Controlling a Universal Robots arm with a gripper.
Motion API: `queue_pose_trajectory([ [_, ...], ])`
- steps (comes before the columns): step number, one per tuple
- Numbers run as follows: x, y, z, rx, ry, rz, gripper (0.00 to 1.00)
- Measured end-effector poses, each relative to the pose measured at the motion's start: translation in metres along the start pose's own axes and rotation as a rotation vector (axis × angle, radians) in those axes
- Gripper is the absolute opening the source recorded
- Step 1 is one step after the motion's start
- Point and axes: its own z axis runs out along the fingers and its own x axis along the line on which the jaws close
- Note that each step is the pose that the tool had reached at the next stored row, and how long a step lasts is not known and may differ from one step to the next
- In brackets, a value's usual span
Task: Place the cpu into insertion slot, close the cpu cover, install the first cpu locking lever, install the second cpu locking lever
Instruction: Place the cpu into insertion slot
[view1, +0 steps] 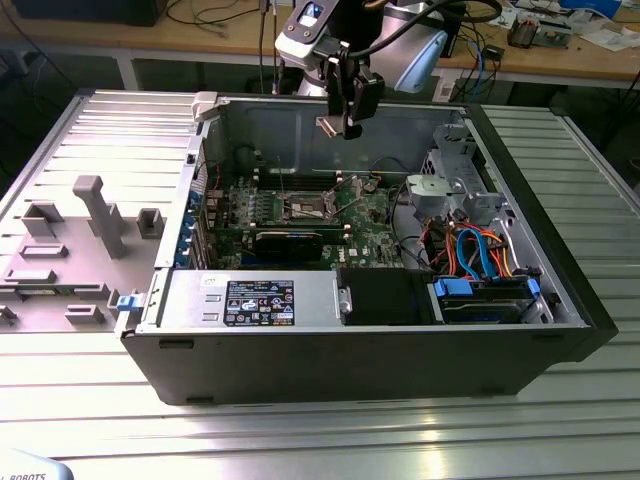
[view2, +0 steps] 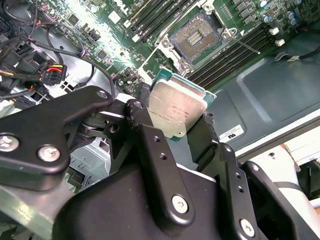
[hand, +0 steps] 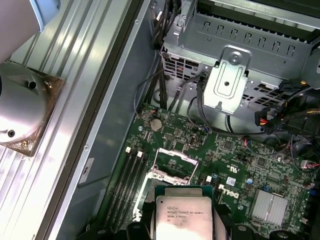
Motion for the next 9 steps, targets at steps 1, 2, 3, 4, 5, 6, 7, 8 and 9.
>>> queue_pose_trajectory([
  [1, 0.0, 0.0, 0.0, 0.0, 0.0, 0.0, 0.54],
  [2, 0.0, 0.0, 0.0, 0.0, 0.0, 0.0, 0.54],
  [3, 0.0, 0.0, 0.0, 0.0001, 0.0, 0.0, 0.54],
  [4, 0.0, 0.0, 0.0, 0.0, 0.0, 0.0, 0.54],
  [5, 0.0, 0.0, 0.0, 0.0, -0.0001, 0.001, 0.54],
  [6, 0.0, -0.0001, 0.0, -0.0003, -0.0012, 0.014, 0.54],
  [7, 0.0, -0.0001, 0.0001, -0.0005, -0.0021, 0.024, 0.54],
  [8, 0.0, -0.0001, 0.0001, -0.0006, -0.0031, 0.036, 0.54],
  [9, 0.0, 0.0, 0.0001, -0.0009, -0.0042, 0.047, 0.54],
])
